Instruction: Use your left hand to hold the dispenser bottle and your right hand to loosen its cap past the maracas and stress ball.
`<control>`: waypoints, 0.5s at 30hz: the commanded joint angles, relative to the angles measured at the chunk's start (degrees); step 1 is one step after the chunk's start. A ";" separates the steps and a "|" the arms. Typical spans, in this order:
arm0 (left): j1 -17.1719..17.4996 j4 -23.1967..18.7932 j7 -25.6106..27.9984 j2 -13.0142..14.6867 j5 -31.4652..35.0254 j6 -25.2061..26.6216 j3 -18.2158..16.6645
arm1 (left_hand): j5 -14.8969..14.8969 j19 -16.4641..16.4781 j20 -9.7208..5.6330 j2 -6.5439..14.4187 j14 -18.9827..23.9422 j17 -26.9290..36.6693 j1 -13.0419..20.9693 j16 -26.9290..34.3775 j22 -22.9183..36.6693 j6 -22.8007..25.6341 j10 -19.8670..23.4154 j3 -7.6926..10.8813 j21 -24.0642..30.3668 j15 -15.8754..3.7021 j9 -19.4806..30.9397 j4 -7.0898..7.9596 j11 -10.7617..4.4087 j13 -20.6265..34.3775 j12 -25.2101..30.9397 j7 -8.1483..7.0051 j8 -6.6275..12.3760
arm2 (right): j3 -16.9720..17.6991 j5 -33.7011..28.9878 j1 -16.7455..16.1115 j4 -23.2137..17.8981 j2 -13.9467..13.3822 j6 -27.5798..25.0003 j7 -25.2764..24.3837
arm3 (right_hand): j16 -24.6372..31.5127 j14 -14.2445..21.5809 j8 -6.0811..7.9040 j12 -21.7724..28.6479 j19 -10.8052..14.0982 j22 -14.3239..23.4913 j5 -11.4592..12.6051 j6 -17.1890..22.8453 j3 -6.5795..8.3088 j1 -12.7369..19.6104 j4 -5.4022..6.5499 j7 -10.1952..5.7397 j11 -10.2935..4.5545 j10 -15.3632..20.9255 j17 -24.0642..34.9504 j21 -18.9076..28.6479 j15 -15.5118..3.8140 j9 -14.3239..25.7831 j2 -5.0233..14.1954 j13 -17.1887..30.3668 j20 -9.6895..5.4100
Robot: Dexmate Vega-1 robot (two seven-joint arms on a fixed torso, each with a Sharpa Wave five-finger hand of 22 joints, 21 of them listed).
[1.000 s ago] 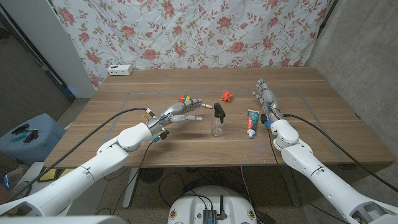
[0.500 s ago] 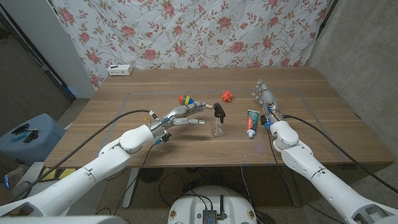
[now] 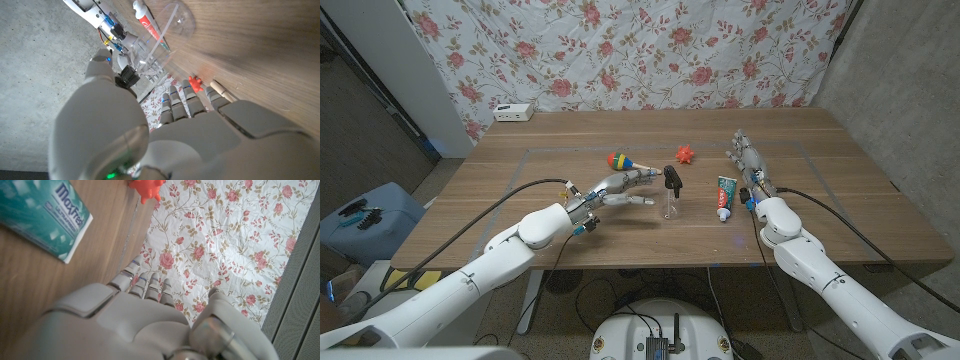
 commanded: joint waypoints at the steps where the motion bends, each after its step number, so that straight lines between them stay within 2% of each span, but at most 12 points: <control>1: -2.03 1.76 -0.58 -1.68 1.59 0.74 1.92 | 0.52 0.18 -0.18 0.01 0.82 0.09 0.91 0.21 0.03 0.59 0.65 -0.48 0.35 -3.96 0.19 -0.07 -0.10 -0.05 0.22 0.16 0.29 | 0.28 0.57 -0.15 0.26 -0.31 0.38 0.92 | 0.19 -0.07 -0.35 -0.10 -0.38 0.25 -0.19 0.19 0.42 0.34 -0.11 0.00 -0.05 -0.14 0.16 0.30 -0.76 0.34 0.12 0.29 -2.77; 10: -3.22 3.01 -1.20 -2.80 1.67 1.30 3.02 | 0.87 0.18 -0.21 0.09 0.92 0.09 1.41 0.04 0.03 0.85 0.90 -1.11 0.38 -3.98 0.20 -0.09 0.31 -0.03 0.12 0.25 0.21 | 0.52 0.77 -0.31 0.47 -0.56 0.82 1.36 | 0.18 -0.13 -0.38 -0.13 -0.48 0.26 -0.25 0.10 0.46 0.31 -0.11 0.00 -0.08 -0.23 0.16 0.29 -0.62 0.34 0.08 0.30 -2.62; 15: -3.93 3.81 -1.47 -3.46 1.85 1.53 3.66 | 1.04 0.25 -0.18 0.13 1.05 0.10 1.69 0.00 0.03 0.97 1.03 -1.47 0.42 -3.87 0.21 -0.10 0.04 -0.02 0.06 0.30 0.16 | 0.73 1.05 -0.66 0.42 -0.78 0.95 1.56 | 0.18 -0.14 -0.39 -0.15 -0.53 0.26 -0.27 0.08 0.47 0.30 -0.10 0.00 -0.02 -0.26 0.17 0.28 -0.62 0.34 0.07 0.30 -2.49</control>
